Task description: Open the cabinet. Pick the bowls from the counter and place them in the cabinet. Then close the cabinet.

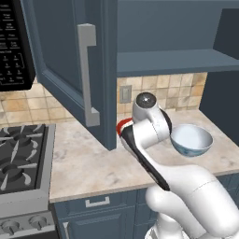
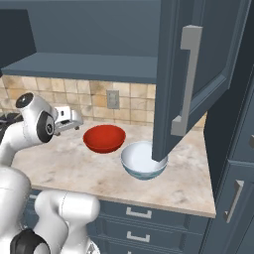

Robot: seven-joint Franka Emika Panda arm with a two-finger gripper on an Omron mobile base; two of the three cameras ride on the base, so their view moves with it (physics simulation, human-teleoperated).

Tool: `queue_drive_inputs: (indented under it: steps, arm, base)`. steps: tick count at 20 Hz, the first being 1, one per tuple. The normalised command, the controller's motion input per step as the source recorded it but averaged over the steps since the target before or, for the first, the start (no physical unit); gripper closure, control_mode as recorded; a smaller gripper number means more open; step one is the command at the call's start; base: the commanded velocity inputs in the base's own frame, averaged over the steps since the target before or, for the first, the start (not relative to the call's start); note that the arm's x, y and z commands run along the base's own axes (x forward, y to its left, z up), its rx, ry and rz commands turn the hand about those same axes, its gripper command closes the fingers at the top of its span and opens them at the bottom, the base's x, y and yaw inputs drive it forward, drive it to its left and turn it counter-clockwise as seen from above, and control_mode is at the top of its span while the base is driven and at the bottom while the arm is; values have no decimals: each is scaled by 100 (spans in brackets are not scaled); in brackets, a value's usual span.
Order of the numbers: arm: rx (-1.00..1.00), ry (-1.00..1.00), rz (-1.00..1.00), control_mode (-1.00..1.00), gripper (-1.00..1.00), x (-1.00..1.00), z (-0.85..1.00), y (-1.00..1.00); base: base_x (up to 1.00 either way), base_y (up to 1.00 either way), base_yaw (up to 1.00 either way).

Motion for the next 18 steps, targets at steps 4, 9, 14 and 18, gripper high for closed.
queue_drive_inputs:
  steps: [4,9,14,18]
  arm:
    - [0,0,6,-100,-100,34,-27,0]
    - [0,1,3,-100,-100,31,-29,0]
    - [-1,0,1,-100,-100,26,-31,0]
    - [0,0,0,-100,-100,17,-23,0]
  base:
    - [0,0,0]
    - [0,0,0]
    - [0,0,0]
    - [0,0,0]
